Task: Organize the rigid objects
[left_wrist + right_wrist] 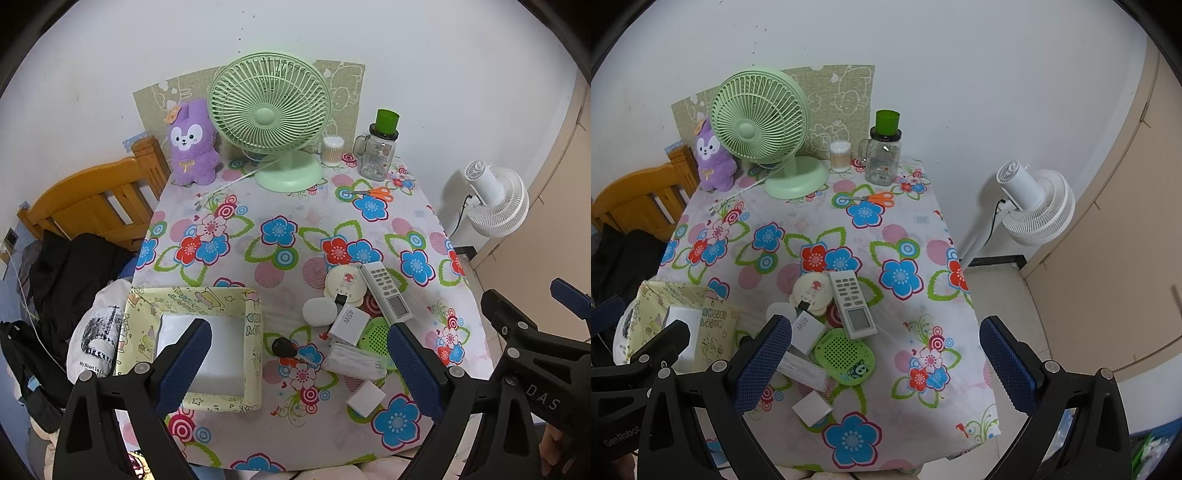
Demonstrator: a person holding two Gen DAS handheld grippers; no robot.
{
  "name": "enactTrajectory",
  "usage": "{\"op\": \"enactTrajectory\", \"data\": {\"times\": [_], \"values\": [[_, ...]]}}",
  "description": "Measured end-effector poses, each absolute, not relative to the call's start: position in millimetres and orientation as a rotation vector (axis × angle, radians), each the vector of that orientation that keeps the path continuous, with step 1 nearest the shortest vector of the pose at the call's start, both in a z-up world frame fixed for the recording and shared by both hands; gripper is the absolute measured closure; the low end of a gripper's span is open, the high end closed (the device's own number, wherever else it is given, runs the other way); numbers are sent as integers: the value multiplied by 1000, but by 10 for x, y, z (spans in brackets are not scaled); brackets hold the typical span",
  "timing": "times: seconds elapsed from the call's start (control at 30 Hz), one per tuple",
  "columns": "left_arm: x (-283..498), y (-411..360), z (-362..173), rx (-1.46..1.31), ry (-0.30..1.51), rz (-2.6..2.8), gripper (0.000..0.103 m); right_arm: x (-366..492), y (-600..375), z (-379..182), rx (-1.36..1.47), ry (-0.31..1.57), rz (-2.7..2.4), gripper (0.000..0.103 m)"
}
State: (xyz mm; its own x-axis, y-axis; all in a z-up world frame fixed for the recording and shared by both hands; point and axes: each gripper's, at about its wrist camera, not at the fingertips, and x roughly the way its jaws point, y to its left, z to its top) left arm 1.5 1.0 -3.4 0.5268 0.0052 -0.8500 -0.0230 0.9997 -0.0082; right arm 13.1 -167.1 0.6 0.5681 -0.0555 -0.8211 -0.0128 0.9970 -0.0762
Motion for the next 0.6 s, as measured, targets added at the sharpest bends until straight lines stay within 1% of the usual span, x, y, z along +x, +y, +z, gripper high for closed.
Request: {"op": "enactTrajectory", "data": {"times": [0.6], "values": [[25, 0, -19, -14, 1014, 16, 7, 131, -1661, 28, -77, 964, -27, 0]]}}
